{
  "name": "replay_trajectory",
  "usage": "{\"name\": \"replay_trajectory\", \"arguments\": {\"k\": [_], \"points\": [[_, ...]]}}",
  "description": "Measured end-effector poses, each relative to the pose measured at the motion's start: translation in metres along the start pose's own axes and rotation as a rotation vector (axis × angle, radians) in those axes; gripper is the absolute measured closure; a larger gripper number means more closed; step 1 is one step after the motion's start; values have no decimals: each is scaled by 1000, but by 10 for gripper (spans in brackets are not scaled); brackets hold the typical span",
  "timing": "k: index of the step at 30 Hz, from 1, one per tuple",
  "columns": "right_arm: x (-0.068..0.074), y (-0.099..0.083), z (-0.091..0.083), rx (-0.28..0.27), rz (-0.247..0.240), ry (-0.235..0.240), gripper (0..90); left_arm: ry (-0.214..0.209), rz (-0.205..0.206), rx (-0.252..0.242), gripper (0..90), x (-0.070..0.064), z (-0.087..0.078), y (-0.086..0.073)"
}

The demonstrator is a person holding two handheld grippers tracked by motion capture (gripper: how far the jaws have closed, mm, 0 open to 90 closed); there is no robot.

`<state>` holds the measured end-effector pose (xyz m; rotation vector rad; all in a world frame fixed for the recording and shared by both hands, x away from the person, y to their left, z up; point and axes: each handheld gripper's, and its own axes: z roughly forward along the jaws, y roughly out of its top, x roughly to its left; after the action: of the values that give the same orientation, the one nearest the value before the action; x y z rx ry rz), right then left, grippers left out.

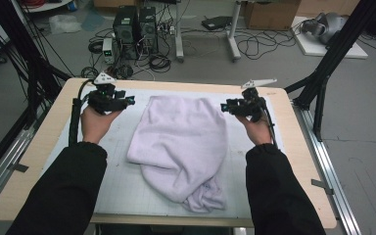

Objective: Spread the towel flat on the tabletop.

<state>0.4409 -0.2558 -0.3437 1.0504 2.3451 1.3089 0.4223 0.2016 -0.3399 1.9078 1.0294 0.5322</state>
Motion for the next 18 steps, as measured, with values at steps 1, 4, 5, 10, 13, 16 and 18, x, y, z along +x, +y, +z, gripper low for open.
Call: {"name": "replay_trajectory", "arguments": {"k": [1, 4, 5, 10, 13, 16, 18], "points": [[4, -7, 0, 11, 0, 18, 578, -15, 2, -2, 529, -3, 0, -9], [19, -28, -4, 47, -34, 26, 537, -69, 31, 10, 513, -14, -4, -34], [23, -34, -7, 51, -42, 34, 522, -79, 49, 17, 511, -20, -6, -42], [49, -63, -25, 48, -58, 101, 457, -136, 96, -1, 483, -43, -27, -75], [70, -79, -36, 28, -82, 143, 440, -166, 83, -20, 479, -56, -41, -94], [92, -94, -45, 21, -131, 170, 434, -190, 60, -40, 471, -69, -55, -113], [104, -105, -49, 20, -142, 186, 427, -205, 73, -40, 473, -77, -60, -124]]}}
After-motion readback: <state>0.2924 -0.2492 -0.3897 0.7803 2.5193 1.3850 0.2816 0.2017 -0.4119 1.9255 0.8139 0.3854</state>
